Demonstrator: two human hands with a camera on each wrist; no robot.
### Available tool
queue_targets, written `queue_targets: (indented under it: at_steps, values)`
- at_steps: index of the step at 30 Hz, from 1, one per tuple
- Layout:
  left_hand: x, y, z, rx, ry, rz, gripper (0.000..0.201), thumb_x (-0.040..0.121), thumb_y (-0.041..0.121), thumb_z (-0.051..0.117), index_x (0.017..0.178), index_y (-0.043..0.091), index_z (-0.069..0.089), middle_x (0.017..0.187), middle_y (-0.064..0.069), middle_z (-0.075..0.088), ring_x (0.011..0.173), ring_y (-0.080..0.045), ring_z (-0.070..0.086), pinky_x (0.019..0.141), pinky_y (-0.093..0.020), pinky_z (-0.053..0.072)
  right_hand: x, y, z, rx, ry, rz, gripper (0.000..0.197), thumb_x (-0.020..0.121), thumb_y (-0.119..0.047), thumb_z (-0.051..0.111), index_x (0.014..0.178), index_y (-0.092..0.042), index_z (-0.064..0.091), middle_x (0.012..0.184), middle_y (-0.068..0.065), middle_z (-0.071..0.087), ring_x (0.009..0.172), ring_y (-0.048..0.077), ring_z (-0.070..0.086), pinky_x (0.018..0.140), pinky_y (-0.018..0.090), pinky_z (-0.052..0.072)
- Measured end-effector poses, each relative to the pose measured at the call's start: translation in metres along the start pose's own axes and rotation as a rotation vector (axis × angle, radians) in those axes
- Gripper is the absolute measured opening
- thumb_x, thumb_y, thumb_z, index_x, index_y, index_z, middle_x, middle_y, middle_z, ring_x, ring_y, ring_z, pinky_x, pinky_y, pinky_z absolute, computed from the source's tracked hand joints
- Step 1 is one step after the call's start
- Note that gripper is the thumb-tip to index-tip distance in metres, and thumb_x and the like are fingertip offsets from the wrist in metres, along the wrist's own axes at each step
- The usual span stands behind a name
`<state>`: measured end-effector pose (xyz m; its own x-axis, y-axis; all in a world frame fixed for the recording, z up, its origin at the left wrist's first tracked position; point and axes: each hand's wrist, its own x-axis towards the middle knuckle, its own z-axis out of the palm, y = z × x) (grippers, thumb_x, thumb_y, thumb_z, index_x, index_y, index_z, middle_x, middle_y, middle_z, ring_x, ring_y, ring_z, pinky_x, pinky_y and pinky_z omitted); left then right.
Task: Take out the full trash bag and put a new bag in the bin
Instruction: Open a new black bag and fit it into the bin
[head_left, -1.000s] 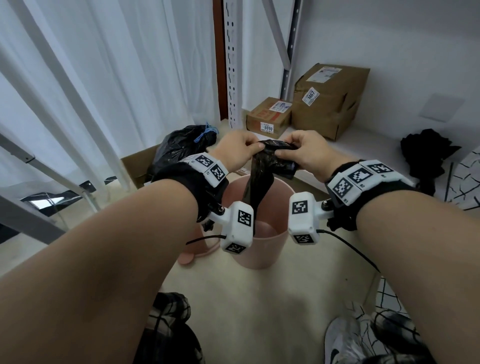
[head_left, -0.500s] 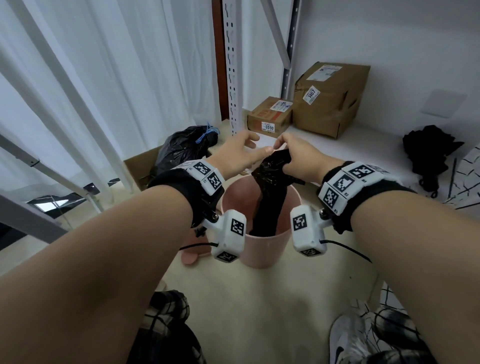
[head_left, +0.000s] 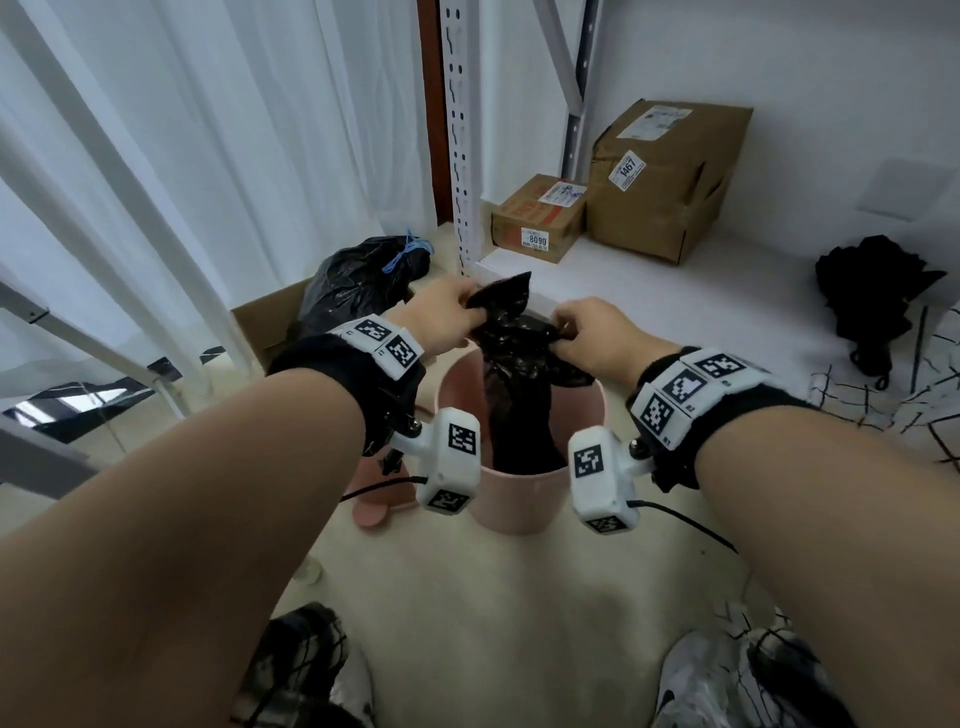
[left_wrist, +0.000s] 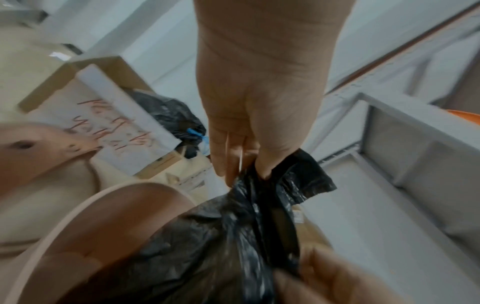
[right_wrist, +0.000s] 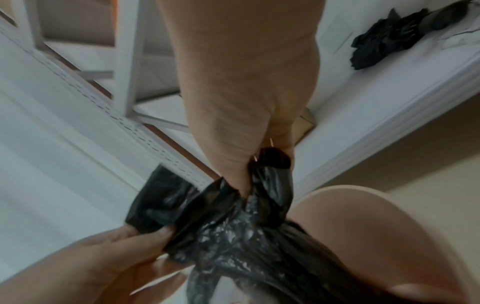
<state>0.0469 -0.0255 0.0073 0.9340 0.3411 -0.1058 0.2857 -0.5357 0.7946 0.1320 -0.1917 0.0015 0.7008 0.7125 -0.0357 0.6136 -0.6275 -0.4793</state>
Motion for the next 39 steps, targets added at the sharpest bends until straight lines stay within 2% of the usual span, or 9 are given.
queue_targets:
  at_steps: [6, 10, 15, 19, 23, 26, 32, 36, 39]
  values:
    - [0.028, -0.049, 0.027, -0.009, 0.015, -0.122, 0.032, 0.095, -0.001, 0.041, 0.068, 0.017, 0.041, 0.062, -0.006, 0.056, 0.04, -0.007, 0.057, 0.04, -0.016, 0.049, 0.021, 0.032, 0.026, -0.112, -0.185, 0.088, 0.019, 0.087, -0.015, 0.061, 0.093, 0.002, 0.068, 0.092, 0.017, 0.065, 0.083, 0.026, 0.057, 0.06, 0.025, 0.036]
    - [0.04, -0.056, 0.03, -0.222, 0.151, -0.165, 0.012, 0.095, 0.008, 0.046, 0.094, 0.003, 0.056, 0.082, -0.014, 0.061, 0.049, -0.01, 0.058, 0.044, -0.019, 0.052, 0.03, 0.031, 0.039, 0.095, -0.208, 0.144, 0.022, 0.08, -0.018, 0.068, 0.069, -0.01, 0.051, 0.07, 0.007, 0.053, 0.071, 0.021, 0.049, 0.051, 0.018, 0.035]
    - [0.03, -0.046, 0.032, -0.414, -0.013, -0.165, 0.014, 0.096, 0.024, 0.052, 0.102, 0.014, 0.06, 0.082, 0.002, 0.066, 0.05, -0.001, 0.062, 0.051, -0.014, 0.052, 0.036, 0.02, 0.043, 0.622, -0.24, 0.228, 0.071, 0.061, -0.041, 0.083, 0.119, -0.019, 0.049, 0.113, 0.003, 0.062, 0.102, 0.017, 0.061, 0.094, 0.031, 0.048]
    - [0.032, -0.041, 0.026, -0.304, 0.128, -0.219, 0.028, 0.096, 0.028, 0.05, 0.074, 0.012, 0.058, 0.068, -0.003, 0.059, 0.055, -0.013, 0.059, 0.053, -0.023, 0.052, 0.033, 0.012, 0.034, 0.362, -0.266, 0.101, 0.007, 0.085, -0.023, 0.067, 0.082, -0.017, 0.066, 0.08, 0.002, 0.066, 0.074, 0.015, 0.061, 0.083, 0.028, 0.045]
    - [0.039, -0.045, 0.013, -0.089, 0.299, -0.279, 0.03, 0.088, 0.02, 0.05, 0.059, 0.013, 0.049, 0.07, -0.01, 0.059, 0.078, -0.034, 0.066, 0.079, -0.042, 0.058, 0.026, 0.011, 0.023, 0.085, -0.272, 0.075, 0.024, 0.087, -0.021, 0.065, 0.104, -0.005, 0.068, 0.09, 0.007, 0.064, 0.084, 0.019, 0.057, 0.077, 0.022, 0.037]
    - [0.036, -0.048, 0.007, 0.073, 0.353, -0.271, 0.036, 0.088, 0.017, 0.048, 0.053, 0.01, 0.041, 0.064, -0.011, 0.051, 0.073, -0.03, 0.06, 0.071, -0.038, 0.052, 0.02, 0.013, 0.02, -0.251, -0.396, 0.121, 0.028, 0.089, -0.022, 0.06, 0.109, -0.002, 0.065, 0.093, 0.013, 0.064, 0.081, 0.025, 0.056, 0.072, 0.026, 0.039]
    - [0.038, -0.042, 0.005, -0.121, 0.569, -0.137, 0.033, 0.092, 0.011, 0.04, 0.059, 0.007, 0.035, 0.062, -0.012, 0.043, 0.058, -0.033, 0.06, 0.067, -0.046, 0.053, 0.012, 0.009, 0.024, -0.292, -0.48, 0.258, 0.024, 0.094, -0.006, 0.046, 0.073, -0.008, 0.057, 0.064, 0.005, 0.069, 0.058, 0.014, 0.059, 0.059, 0.02, 0.044]
    - [0.04, -0.052, -0.006, -0.434, 0.561, -0.145, 0.032, 0.089, 0.022, 0.048, 0.061, 0.014, 0.037, 0.068, -0.013, 0.044, 0.061, -0.026, 0.061, 0.07, -0.052, 0.058, 0.02, 0.037, 0.019, -0.355, -0.393, 0.285, 0.015, 0.087, -0.015, 0.055, 0.087, -0.003, 0.066, 0.088, 0.01, 0.067, 0.077, 0.025, 0.057, 0.074, 0.031, 0.045]
    - [0.039, -0.053, -0.006, -0.548, 0.462, -0.114, 0.034, 0.091, 0.019, 0.058, 0.064, 0.014, 0.038, 0.073, -0.014, 0.049, 0.069, -0.027, 0.061, 0.064, -0.033, 0.061, 0.023, 0.037, 0.007, 0.238, -0.269, 0.299, 0.04, 0.086, -0.02, 0.061, 0.124, -0.013, 0.055, 0.1, 0.002, 0.057, 0.087, 0.016, 0.053, 0.075, 0.025, 0.043]
